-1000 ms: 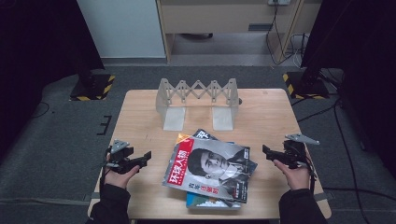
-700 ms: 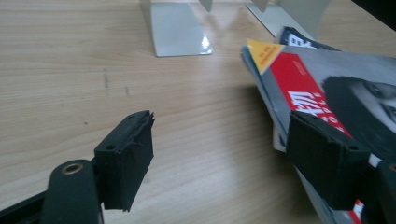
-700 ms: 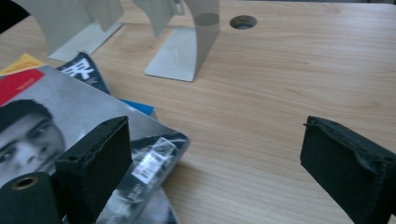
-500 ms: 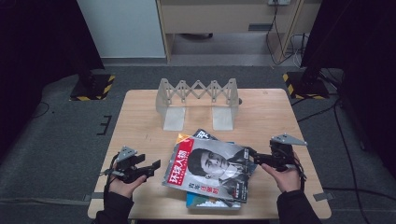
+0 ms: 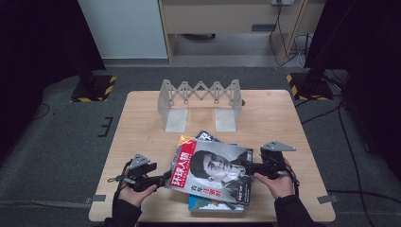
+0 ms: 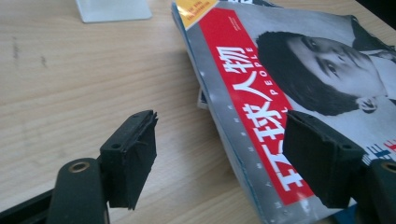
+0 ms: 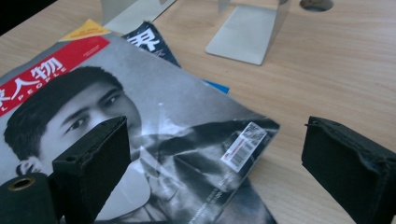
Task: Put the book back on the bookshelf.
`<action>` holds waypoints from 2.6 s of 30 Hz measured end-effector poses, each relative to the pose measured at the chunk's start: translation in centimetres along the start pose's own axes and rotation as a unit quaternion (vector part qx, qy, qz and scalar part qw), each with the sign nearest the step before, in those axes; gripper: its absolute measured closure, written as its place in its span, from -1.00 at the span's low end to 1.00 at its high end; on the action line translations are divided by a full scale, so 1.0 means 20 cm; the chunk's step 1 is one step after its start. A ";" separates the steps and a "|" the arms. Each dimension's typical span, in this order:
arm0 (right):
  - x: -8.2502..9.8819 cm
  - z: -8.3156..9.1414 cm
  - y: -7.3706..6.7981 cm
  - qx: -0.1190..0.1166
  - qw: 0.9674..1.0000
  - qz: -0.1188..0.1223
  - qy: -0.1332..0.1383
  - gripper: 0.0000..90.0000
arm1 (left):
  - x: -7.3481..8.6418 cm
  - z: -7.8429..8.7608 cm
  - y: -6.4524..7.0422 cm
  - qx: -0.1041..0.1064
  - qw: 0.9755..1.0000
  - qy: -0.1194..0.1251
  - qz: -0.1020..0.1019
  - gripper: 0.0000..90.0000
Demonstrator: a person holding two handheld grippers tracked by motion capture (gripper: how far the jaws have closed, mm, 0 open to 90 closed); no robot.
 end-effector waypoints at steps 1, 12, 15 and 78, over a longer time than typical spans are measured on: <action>0.02 -0.01 -0.02 -0.007 1.000 0.002 -0.006 -0.82 | 0.01 -0.01 0.01 0.001 1.000 -0.005 0.002 -0.42; 0.08 -0.06 -0.07 -0.030 0.999 -0.002 -0.030 -0.82 | 0.05 -0.05 0.04 0.024 0.999 -0.031 0.004 -0.40; 0.11 -0.08 -0.08 -0.036 0.998 0.001 -0.041 -0.82 | 0.08 -0.07 0.05 0.036 0.998 -0.045 0.006 -0.42; 0.11 -0.08 0.00 -0.018 0.999 -0.005 -0.028 -0.85 | -0.23 -0.14 0.15 0.156 0.977 -0.023 0.143 0.82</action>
Point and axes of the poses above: each handheld gripper's, and its own axes: z roughly backward along the jaws, x roughly out of its underside, y roughly to its right, the point moved 4 cm from there along -z, roughly forward along the jaws, and after that the axes turned 14 degrees about y, right-handed, at the moved point
